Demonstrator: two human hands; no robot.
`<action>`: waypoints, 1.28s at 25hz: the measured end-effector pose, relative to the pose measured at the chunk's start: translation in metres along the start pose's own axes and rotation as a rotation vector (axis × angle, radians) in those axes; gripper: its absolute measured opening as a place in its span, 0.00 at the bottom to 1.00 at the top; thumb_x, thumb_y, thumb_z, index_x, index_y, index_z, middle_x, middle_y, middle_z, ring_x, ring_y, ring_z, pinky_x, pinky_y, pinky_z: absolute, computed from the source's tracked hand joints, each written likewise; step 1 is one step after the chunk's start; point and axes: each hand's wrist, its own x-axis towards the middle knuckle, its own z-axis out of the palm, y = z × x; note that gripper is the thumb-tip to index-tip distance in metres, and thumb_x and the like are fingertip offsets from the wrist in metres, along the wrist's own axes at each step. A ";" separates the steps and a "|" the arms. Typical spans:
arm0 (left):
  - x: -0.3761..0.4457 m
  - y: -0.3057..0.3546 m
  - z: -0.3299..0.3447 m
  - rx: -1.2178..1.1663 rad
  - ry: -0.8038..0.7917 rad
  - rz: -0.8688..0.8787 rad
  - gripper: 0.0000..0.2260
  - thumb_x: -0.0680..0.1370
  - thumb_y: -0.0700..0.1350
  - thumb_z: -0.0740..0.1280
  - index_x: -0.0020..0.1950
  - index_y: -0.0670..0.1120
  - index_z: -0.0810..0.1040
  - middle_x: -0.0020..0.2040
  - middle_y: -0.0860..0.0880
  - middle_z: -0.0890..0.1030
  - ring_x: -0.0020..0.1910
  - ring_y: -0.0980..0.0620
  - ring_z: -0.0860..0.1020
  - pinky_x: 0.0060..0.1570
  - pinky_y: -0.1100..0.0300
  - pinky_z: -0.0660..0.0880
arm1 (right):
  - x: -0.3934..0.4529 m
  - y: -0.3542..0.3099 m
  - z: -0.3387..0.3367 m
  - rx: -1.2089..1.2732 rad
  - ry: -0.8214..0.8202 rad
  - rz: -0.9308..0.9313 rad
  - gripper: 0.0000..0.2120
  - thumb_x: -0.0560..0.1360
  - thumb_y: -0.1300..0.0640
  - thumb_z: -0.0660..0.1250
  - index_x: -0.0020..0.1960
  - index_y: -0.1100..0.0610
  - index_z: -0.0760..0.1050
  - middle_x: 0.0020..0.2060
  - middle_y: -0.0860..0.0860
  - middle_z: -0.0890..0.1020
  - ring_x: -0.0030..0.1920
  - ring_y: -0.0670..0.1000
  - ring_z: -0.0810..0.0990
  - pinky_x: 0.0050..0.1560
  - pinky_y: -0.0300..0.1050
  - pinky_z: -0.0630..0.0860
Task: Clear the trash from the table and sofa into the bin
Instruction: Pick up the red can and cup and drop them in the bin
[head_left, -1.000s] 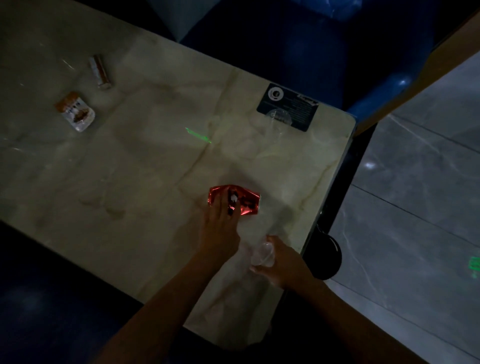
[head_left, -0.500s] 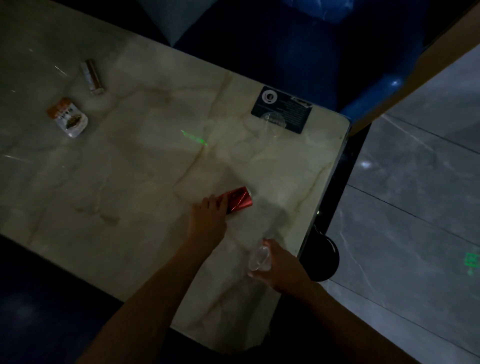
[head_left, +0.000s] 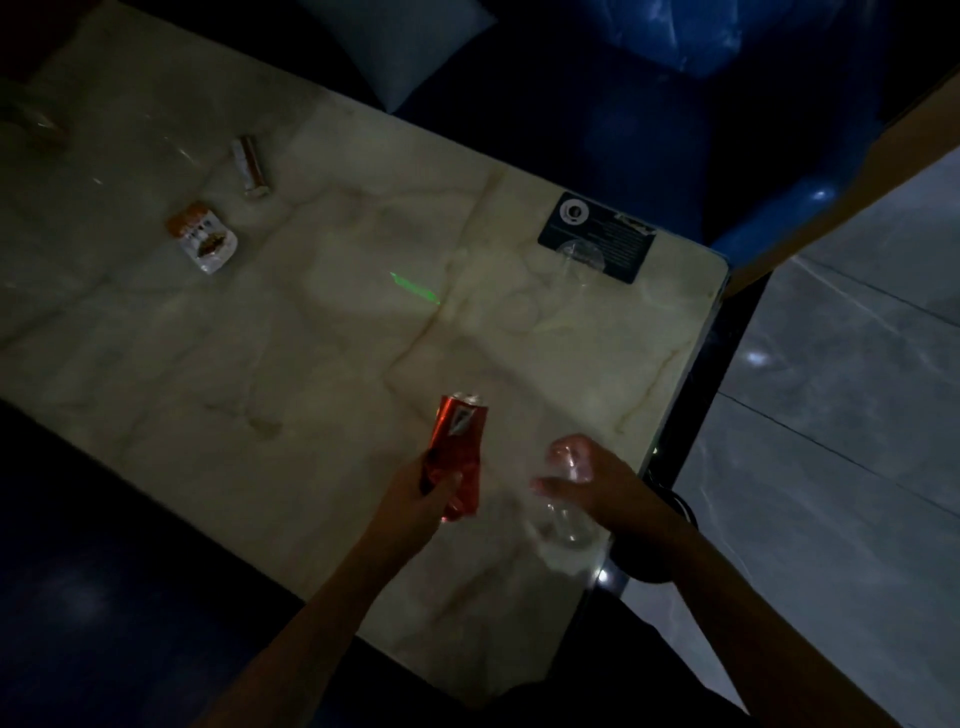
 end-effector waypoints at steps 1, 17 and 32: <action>-0.014 -0.003 -0.001 -0.033 0.004 -0.011 0.09 0.77 0.41 0.68 0.52 0.55 0.80 0.43 0.55 0.85 0.41 0.62 0.83 0.36 0.70 0.77 | -0.006 -0.010 0.002 0.080 -0.023 -0.024 0.34 0.56 0.30 0.76 0.57 0.42 0.74 0.55 0.41 0.80 0.57 0.46 0.80 0.59 0.49 0.77; -0.105 -0.041 -0.040 -0.499 -0.135 -0.150 0.18 0.70 0.54 0.75 0.57 0.51 0.81 0.54 0.44 0.85 0.54 0.44 0.84 0.48 0.55 0.81 | -0.073 -0.045 0.100 0.237 -0.245 -0.120 0.18 0.62 0.39 0.77 0.49 0.37 0.76 0.49 0.40 0.84 0.49 0.44 0.85 0.45 0.40 0.81; -0.155 -0.047 -0.043 -0.910 -0.276 -0.161 0.22 0.74 0.49 0.67 0.67 0.45 0.74 0.60 0.35 0.81 0.50 0.39 0.84 0.42 0.50 0.80 | -0.136 -0.027 0.146 0.106 -0.077 -0.217 0.27 0.60 0.46 0.81 0.56 0.45 0.74 0.46 0.45 0.85 0.48 0.41 0.84 0.47 0.35 0.78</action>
